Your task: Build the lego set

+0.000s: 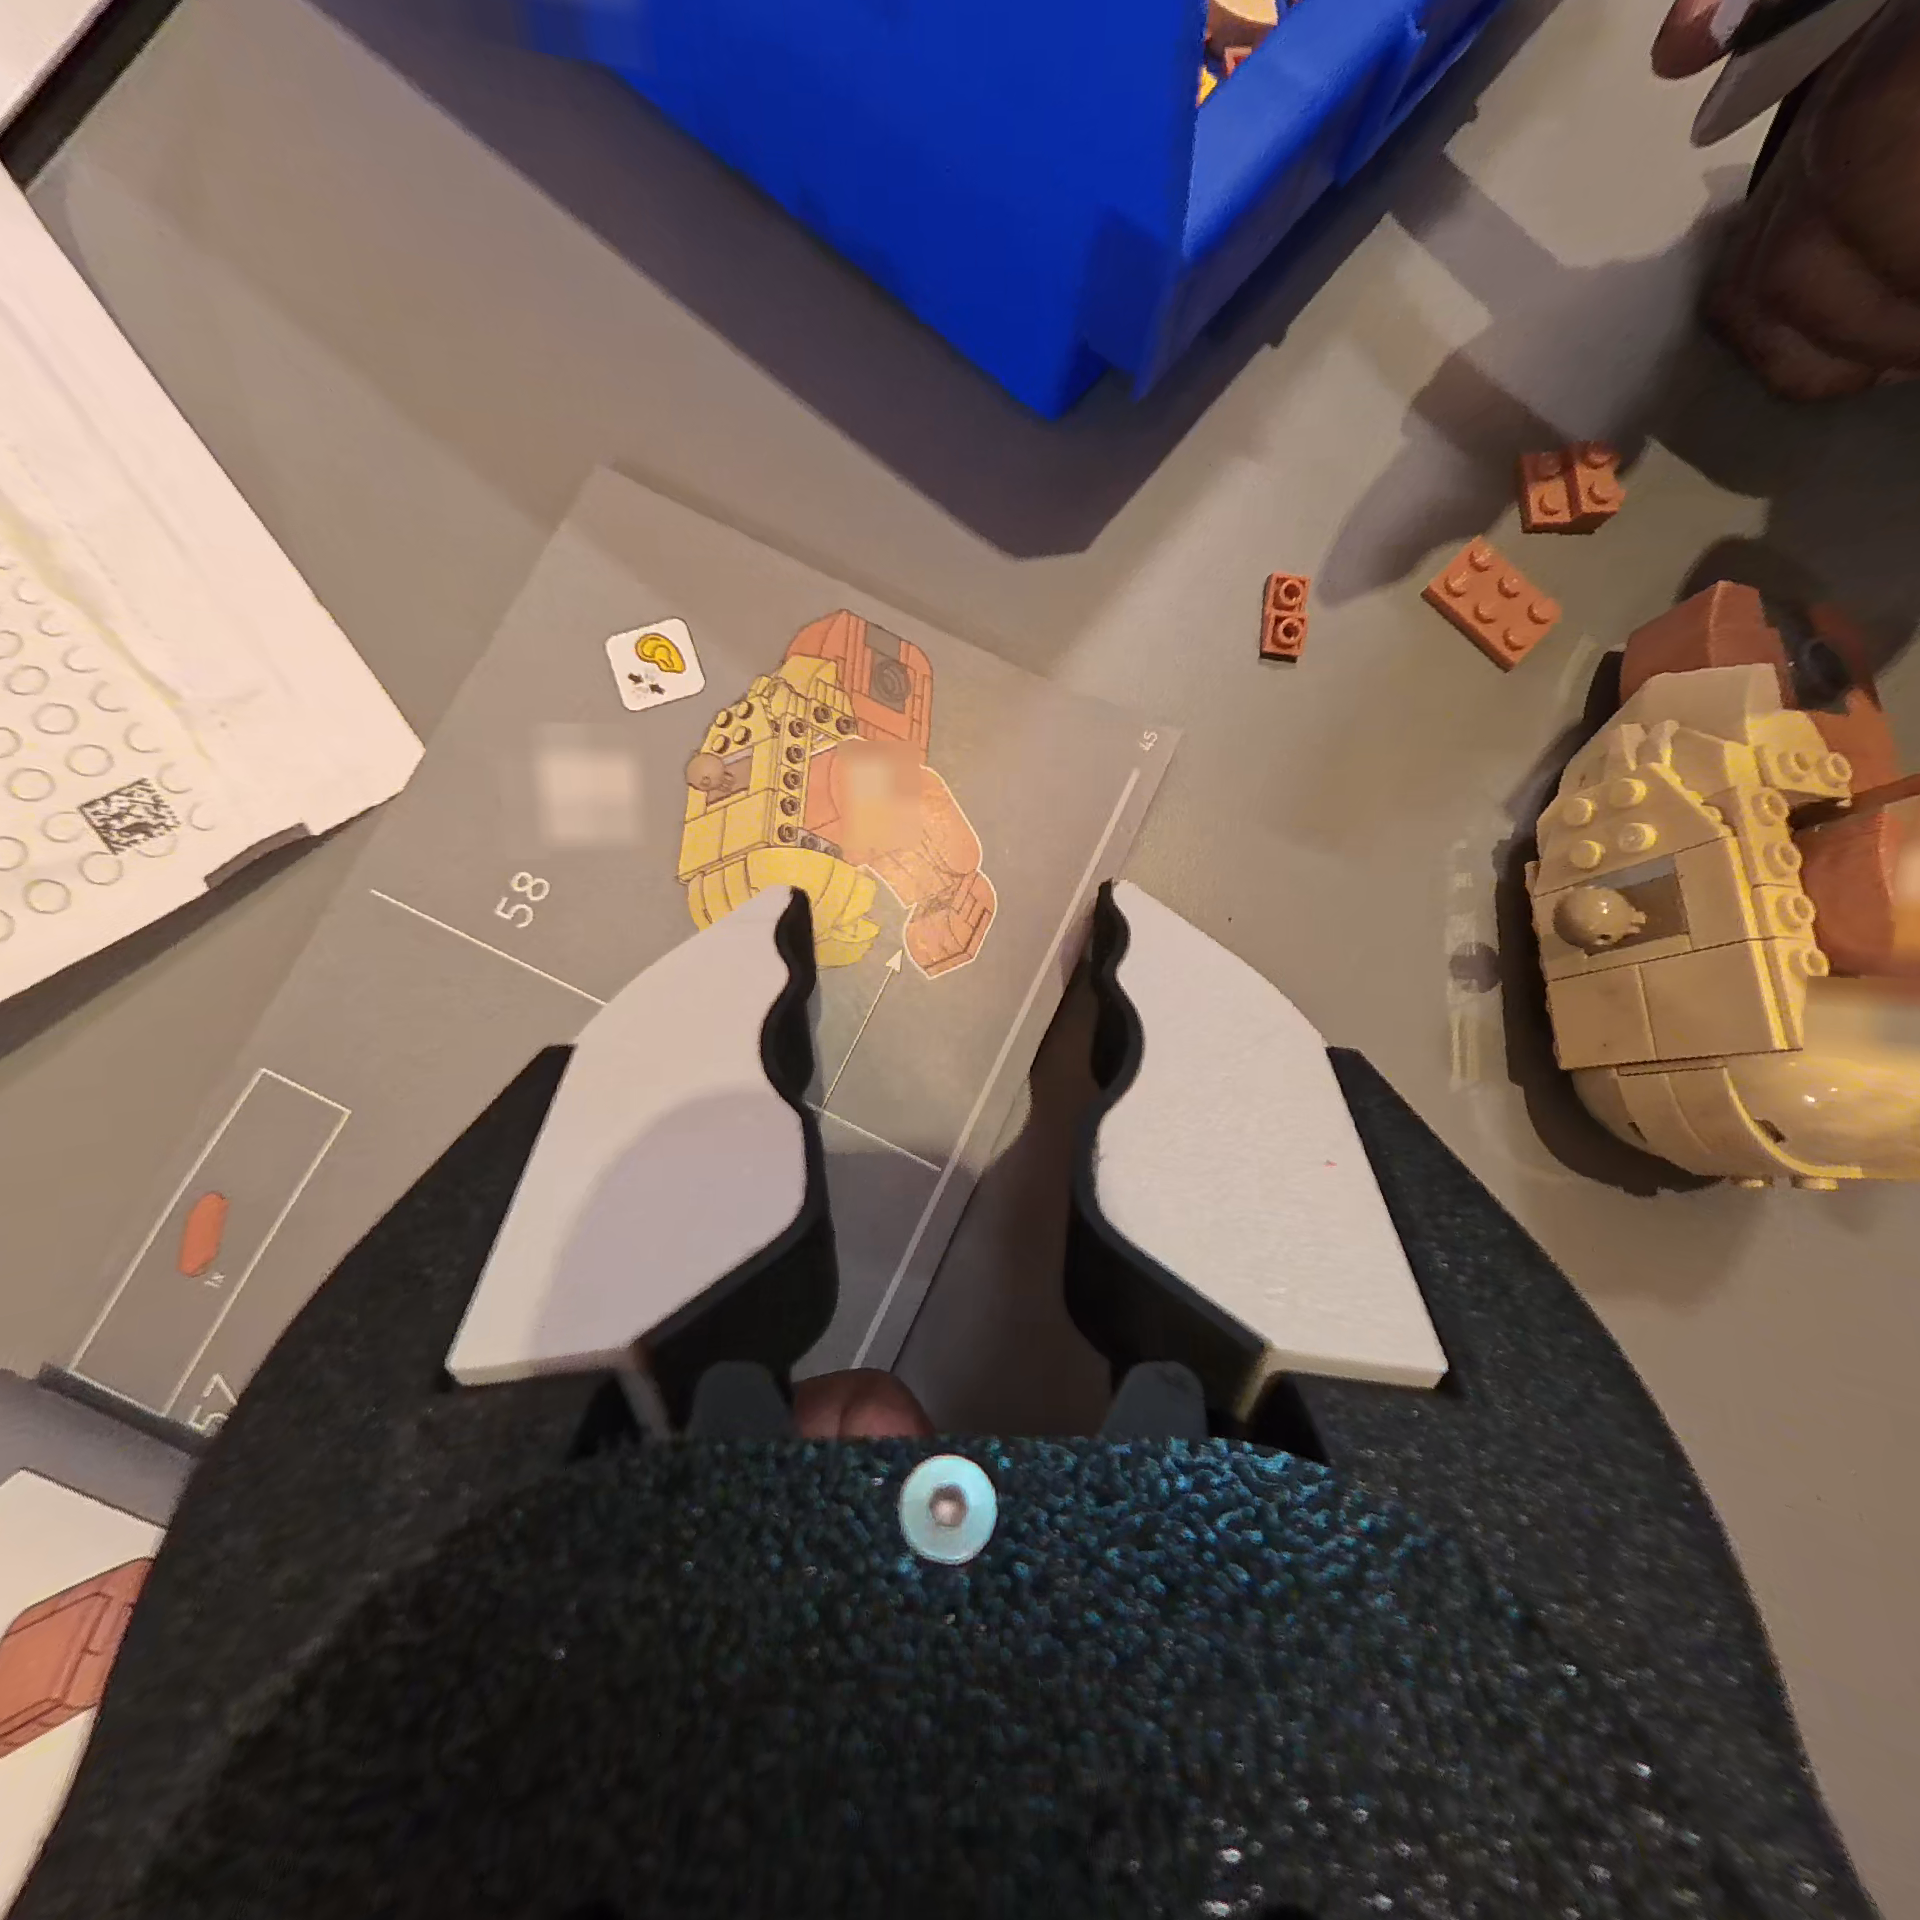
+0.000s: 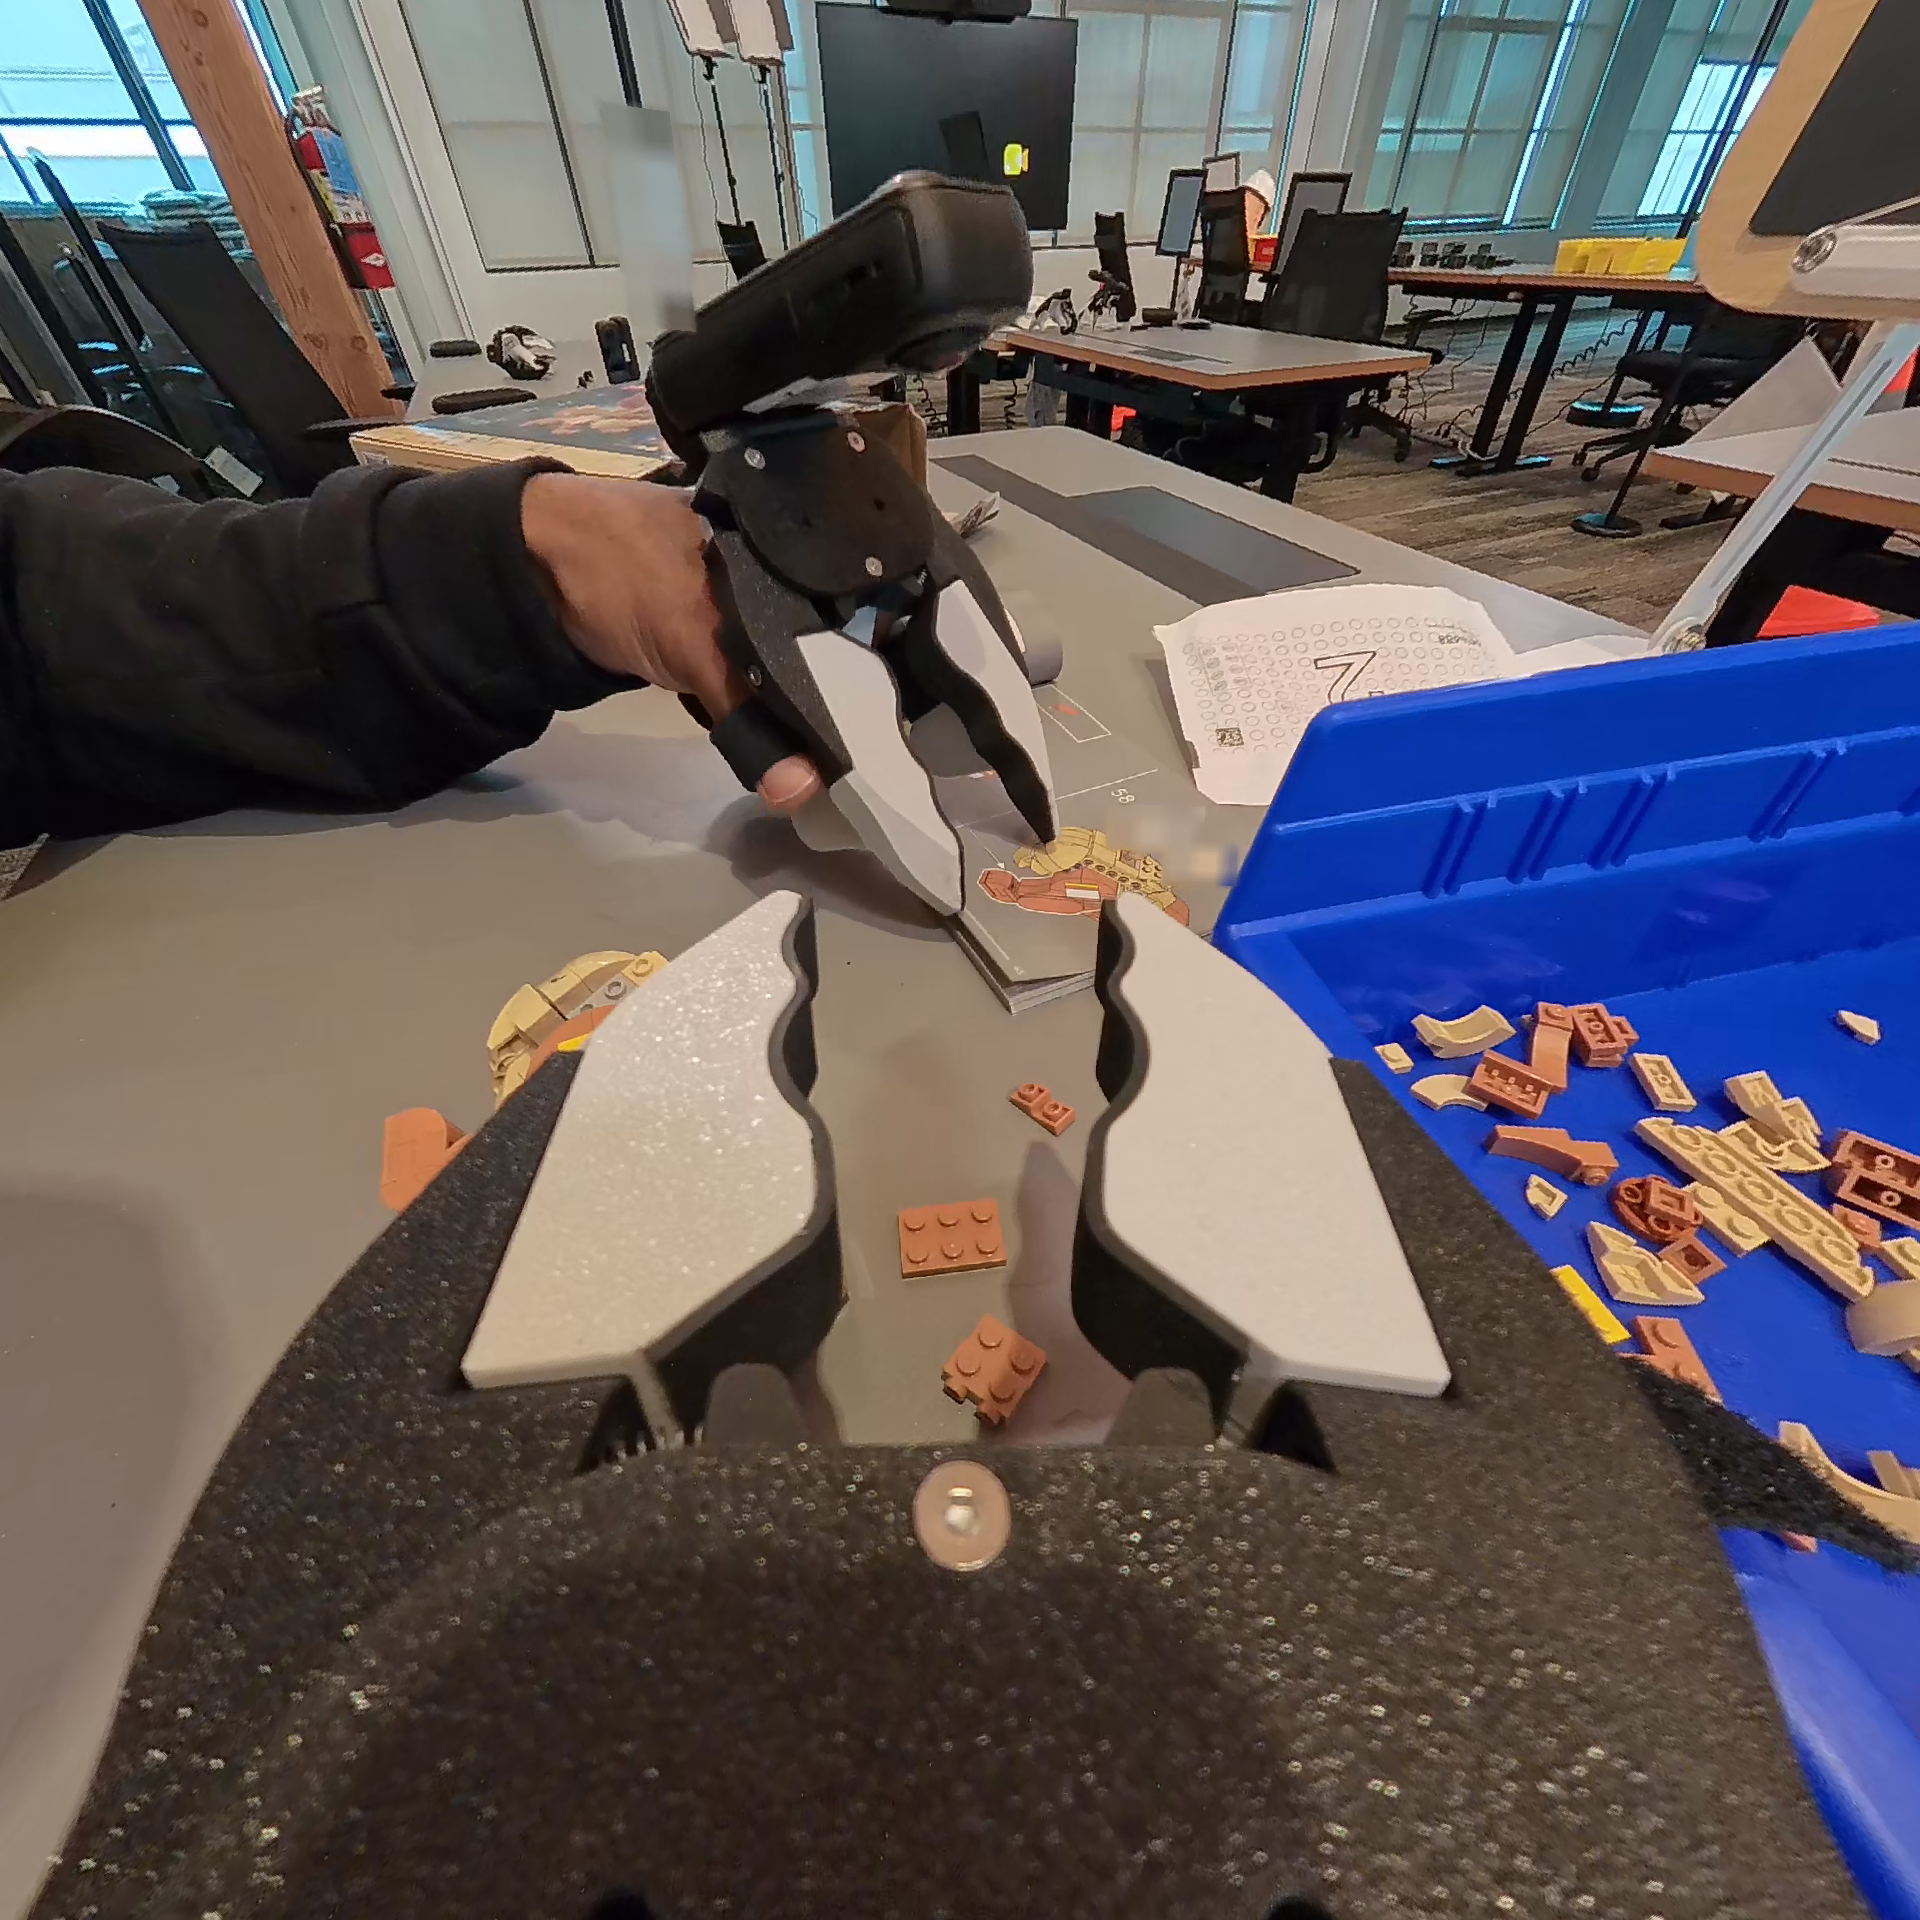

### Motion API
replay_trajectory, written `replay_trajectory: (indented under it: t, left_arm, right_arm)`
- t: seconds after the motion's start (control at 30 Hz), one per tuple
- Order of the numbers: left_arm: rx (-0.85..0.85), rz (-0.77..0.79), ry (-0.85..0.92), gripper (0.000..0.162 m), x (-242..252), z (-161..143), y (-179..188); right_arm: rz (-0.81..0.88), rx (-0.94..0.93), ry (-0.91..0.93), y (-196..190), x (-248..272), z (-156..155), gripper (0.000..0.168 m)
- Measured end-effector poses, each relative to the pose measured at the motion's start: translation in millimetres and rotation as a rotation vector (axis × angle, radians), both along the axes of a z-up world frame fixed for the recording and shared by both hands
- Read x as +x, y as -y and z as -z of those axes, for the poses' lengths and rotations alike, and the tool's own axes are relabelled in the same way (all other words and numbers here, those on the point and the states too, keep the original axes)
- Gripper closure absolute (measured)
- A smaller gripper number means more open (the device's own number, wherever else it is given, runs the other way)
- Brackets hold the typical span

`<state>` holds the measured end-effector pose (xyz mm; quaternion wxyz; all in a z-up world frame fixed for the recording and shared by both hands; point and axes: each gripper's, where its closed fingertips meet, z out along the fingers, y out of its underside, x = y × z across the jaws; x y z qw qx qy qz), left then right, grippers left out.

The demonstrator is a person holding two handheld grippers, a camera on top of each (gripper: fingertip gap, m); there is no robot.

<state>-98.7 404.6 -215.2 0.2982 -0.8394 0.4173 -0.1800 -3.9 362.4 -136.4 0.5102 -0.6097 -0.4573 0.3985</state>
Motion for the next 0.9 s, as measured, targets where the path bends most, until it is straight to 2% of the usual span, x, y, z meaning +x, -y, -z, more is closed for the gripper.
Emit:
replay_trajectory:
  t: [0.4, 0.6, 0.9]
  left_arm:
    - [-0.004, -0.028, 0.055, 0.111, -3, -8, -4]
    - [0.011, 0.030, -0.015, 0.108, 3, 0, 3]
    - [0.021, 0.012, -0.043, 0.109, -1, 3, 0]
  right_arm:
    - [0.025, 0.083, 0.045, -1, -4, 1, 0.117]
    - [0.034, 0.107, 0.068, -3, -5, 3, 0.117]
    - [0.032, 0.099, 0.064, -3, -4, 4, 0.117]
